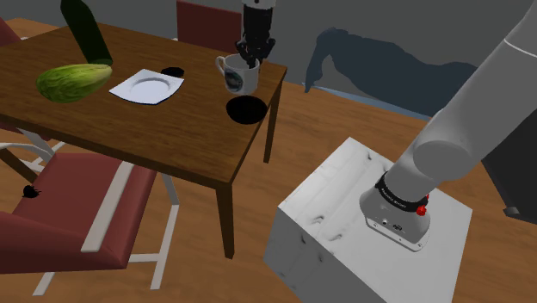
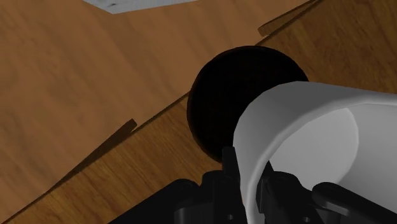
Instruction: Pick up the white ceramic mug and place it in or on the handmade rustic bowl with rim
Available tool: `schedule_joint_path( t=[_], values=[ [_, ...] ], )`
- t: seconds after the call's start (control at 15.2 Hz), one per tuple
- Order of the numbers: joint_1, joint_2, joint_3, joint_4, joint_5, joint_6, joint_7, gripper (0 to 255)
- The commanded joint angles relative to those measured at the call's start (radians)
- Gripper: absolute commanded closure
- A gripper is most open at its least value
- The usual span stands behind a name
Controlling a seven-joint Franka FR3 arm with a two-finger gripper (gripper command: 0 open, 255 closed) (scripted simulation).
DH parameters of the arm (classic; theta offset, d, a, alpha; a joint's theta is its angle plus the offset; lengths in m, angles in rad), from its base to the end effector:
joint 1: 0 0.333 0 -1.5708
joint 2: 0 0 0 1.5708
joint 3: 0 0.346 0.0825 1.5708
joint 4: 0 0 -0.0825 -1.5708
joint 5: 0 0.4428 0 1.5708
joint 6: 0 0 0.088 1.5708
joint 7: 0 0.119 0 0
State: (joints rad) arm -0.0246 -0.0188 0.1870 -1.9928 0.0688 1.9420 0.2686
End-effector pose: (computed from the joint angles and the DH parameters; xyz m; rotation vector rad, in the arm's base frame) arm 0.5911 0.1028 0.4608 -3.0822 0.2042 0.0686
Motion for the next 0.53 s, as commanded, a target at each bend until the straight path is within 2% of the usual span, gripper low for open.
schedule_joint_path(
  t=[0.0,0.46],
  values=[
    [-0.005,-0.004,-0.005,-0.023,0.001,0.018,-0.012,255],
    [-0.003,0.025,-0.003,-0.086,-0.001,0.110,-0.014,255]
  ],
)
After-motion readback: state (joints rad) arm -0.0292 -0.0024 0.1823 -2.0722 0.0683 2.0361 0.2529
